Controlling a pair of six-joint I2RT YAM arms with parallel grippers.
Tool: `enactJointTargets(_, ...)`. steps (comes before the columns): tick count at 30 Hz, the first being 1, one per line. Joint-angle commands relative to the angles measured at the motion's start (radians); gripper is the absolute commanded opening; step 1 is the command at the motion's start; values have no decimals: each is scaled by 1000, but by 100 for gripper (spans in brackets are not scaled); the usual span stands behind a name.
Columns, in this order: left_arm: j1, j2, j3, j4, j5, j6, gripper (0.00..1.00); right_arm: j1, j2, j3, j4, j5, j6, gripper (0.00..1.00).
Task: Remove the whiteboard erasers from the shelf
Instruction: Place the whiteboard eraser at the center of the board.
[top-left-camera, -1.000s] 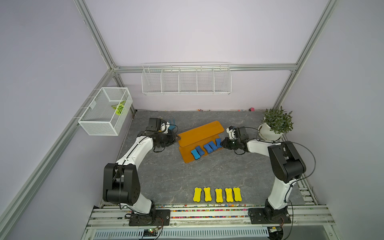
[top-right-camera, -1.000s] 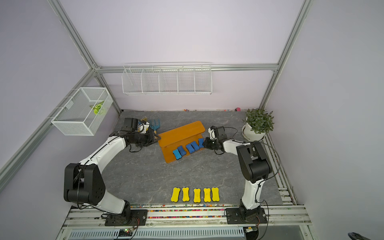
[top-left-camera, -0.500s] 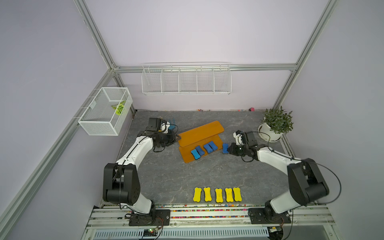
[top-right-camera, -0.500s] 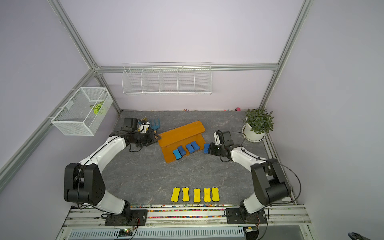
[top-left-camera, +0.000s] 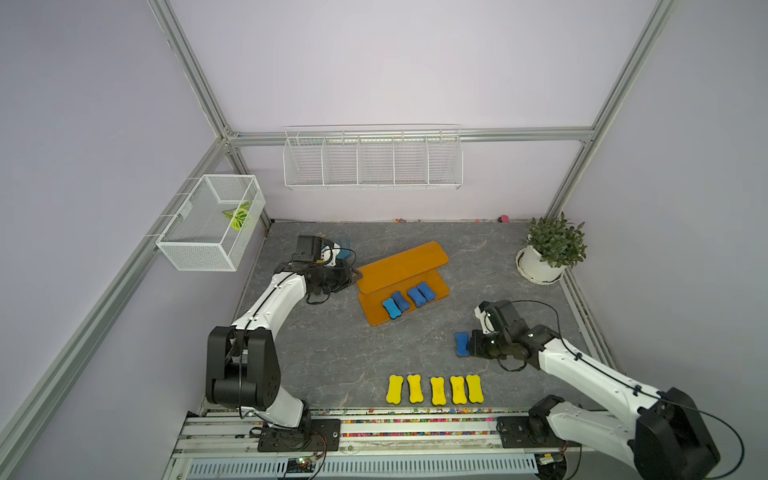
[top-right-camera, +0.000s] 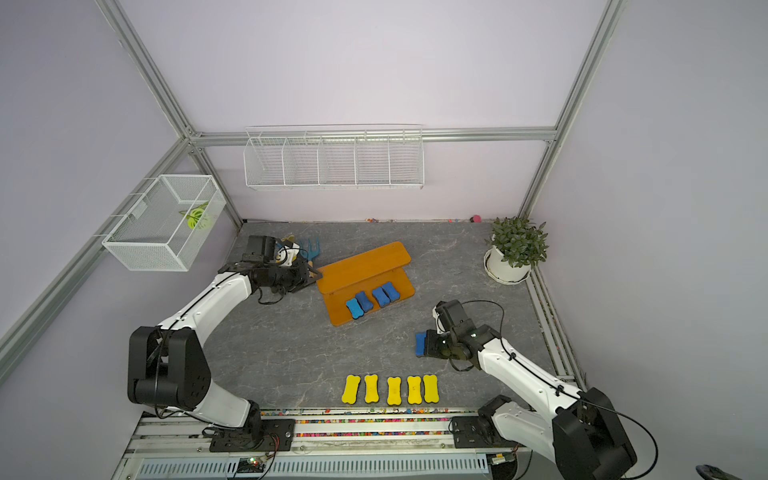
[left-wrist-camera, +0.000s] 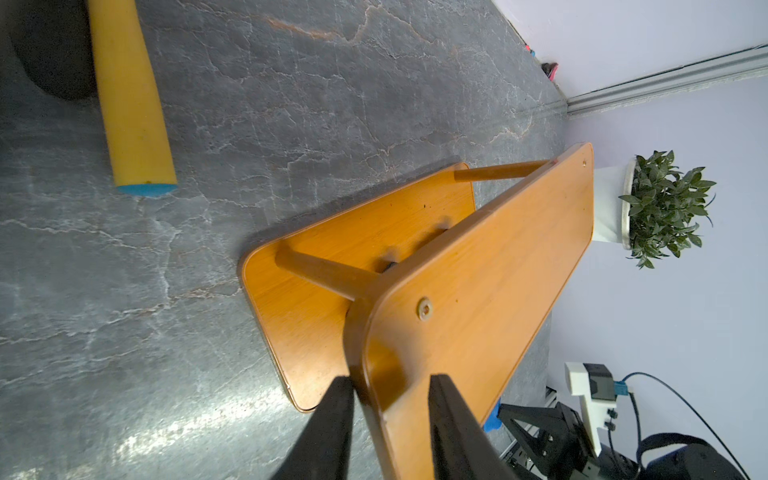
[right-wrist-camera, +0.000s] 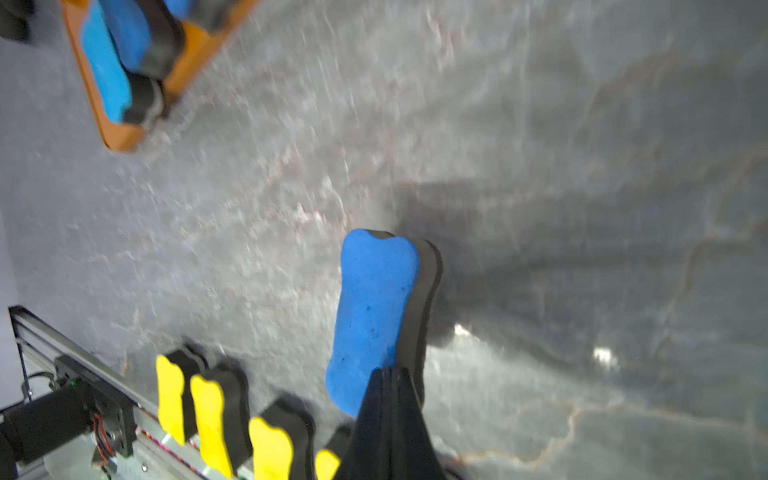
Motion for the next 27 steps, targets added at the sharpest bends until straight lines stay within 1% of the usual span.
enactJointTargets(1, 2, 1, -2, 34, 34, 1, 36, 13, -36, -35, -58, 37, 49, 0)
enactJointTargets(7, 2, -5, -5, 33, 26, 4, 36, 14, -44, -43, -71, 43, 38, 0)
enactJointTargets(12, 2, -3, -3, 31, 29, 4, 36, 14, 8, -30, -81, 54, 18, 0)
enactJointTargets(18, 3, -3, -5, 32, 29, 3, 36, 13, 29, -10, -102, 85, 13, 4)
enactJointTargets(21, 2, -3, -5, 33, 28, 3, 36, 9, 36, 7, -124, 94, -6, 8)
enactJointTargets(27, 2, -3, -4, 34, 27, 2, 36, 0, 33, 42, -148, 95, -31, 25)
